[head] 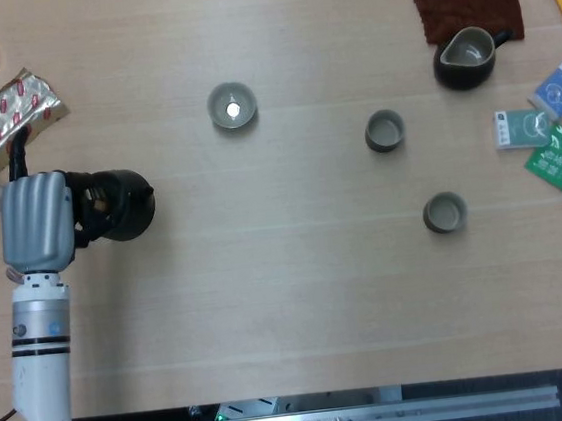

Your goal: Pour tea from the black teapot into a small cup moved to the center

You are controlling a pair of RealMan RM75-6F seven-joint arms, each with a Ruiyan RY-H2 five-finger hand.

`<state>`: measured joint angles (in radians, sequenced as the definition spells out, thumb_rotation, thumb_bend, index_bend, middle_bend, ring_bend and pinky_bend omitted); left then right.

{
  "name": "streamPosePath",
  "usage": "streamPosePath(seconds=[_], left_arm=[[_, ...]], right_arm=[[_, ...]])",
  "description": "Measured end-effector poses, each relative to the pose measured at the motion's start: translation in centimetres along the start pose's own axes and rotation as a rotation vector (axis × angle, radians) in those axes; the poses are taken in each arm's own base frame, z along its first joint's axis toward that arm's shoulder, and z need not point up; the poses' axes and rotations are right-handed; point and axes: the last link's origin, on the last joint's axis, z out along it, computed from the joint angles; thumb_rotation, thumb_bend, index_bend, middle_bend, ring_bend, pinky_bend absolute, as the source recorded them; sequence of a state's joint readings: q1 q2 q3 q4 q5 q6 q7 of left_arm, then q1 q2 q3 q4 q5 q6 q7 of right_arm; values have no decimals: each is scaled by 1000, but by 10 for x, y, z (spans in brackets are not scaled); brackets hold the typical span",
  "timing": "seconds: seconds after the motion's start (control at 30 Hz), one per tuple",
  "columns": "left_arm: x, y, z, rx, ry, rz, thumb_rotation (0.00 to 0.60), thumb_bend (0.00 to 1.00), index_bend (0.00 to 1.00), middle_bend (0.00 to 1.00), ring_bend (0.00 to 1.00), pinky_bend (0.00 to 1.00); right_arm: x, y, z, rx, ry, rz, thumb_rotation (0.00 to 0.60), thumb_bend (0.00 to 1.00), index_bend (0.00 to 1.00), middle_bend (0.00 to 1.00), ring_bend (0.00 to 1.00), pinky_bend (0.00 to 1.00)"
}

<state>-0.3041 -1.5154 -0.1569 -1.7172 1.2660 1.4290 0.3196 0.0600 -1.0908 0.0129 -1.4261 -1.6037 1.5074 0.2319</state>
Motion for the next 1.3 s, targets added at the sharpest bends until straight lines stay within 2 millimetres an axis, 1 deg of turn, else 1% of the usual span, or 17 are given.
streamPosePath(seconds=[0.03, 0.1, 0.13, 0.17, 0.2, 0.23, 0.27, 0.33, 0.7, 0.9, 1.1, 1.3], left_arm=[[0, 0, 0, -1, 3, -1, 283, 327, 940, 988, 803, 17], [1, 0, 1, -2, 9, -3, 309, 327, 946, 994, 809, 17], [1, 0, 1, -2, 12, -4, 346, 327, 951, 997, 813, 19], [1, 0, 1, -3, 16, -4, 425, 327, 955, 999, 818, 29], [1, 0, 1, -3, 18, -4, 490, 327, 958, 1000, 820, 38], [1, 0, 1, -4, 19, -3, 539, 327, 959, 1000, 821, 45], [1, 0, 1, -5, 21, -1, 571, 327, 959, 1000, 822, 47], [1, 1, 1, -8, 24, 0, 594, 327, 959, 1000, 822, 47], [4, 0, 1, -17, 42, 3, 600, 327, 954, 1000, 818, 47], [6, 0, -1, -37, 35, 16, 600, 328, 947, 998, 813, 47], [8, 3, -5, -70, 16, 35, 600, 328, 943, 994, 810, 47], [11, 7, -8, -102, 1, 49, 600, 327, 941, 990, 808, 47]], right_arm=[[0, 0, 0, -1, 1, 0, 600, 122, 335, 325, 201, 230], [0, 0, -1, -2, 2, -2, 600, 122, 335, 325, 200, 230], [0, 0, -1, -2, 1, -3, 600, 121, 335, 325, 200, 230], [0, -1, -1, -2, 1, -4, 600, 122, 335, 324, 200, 230], [0, -1, -2, -1, 0, -5, 600, 122, 335, 324, 200, 230], [0, -1, -2, -1, -1, -7, 600, 122, 335, 324, 200, 230], [-1, -1, -2, -1, -2, -8, 600, 122, 335, 324, 201, 230], [-1, -2, -3, -1, -2, -8, 600, 121, 335, 325, 200, 230], [-3, -2, -4, 2, -15, -23, 600, 122, 335, 324, 200, 230], [-3, -8, 1, 31, -28, -62, 600, 122, 335, 324, 200, 230], [-4, -28, 15, 119, -56, -123, 600, 121, 335, 320, 200, 230], [-8, -61, 37, 239, -89, -168, 600, 119, 335, 313, 200, 230]])
